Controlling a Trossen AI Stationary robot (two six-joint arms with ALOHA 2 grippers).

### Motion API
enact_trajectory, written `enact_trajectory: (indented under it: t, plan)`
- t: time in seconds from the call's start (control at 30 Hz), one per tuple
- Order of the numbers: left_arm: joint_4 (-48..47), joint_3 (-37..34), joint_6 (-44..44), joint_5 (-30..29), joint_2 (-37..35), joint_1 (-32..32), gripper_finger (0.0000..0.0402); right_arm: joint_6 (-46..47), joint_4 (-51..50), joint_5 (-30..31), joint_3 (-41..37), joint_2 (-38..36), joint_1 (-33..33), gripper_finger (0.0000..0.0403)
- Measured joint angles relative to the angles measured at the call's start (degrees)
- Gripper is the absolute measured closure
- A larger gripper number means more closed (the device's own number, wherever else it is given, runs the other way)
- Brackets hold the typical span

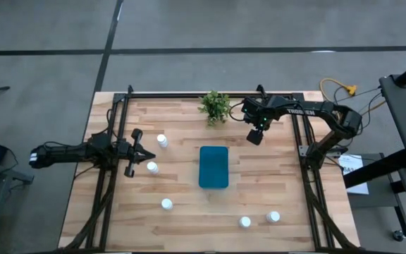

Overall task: Pick and place pill bottles into a basket
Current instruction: Put the white medicine bottle into the blue bin

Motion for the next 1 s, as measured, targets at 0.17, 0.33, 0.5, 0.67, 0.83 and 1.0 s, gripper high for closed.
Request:
enact_trajectory:
  t: [0.17,0.33,0.5,0.67,0.83,1.0]
  plan:
    - [0.00,0.00,0.00,0.00,0.00,0.01,0.0402,0.02,0.44,0.01,0.00,0.00,-0.01,0.0169]
    - [0.00,0.00,0.00,0.00,0.00,0.01,0.0402,0.13,0.42,0.01,0.00,0.00,-0.01,0.0183]
    - [0.00,0.00,0.00,0.00,0.00,0.02,0.0402,0.15,0.53,0.16,0.00,0.00,-0.01,0.0210]
    - [0.00,0.00,0.00,0.00,0.00,0.01,0.0402,0.15,0.61,0.15,0.09,-0.13,-0.01,0.0250]
    - [0.00,0.00,0.00,0.00,0.00,0.02,0.0402,-0.03,0.61,0.21,0.11,-0.13,-0.01,0.0256]
    - [0.00,0.00,0.00,0.00,0.00,0.00,0.0402,-0.02,0.61,0.28,0.11,-0.11,-0.01,0.0256]
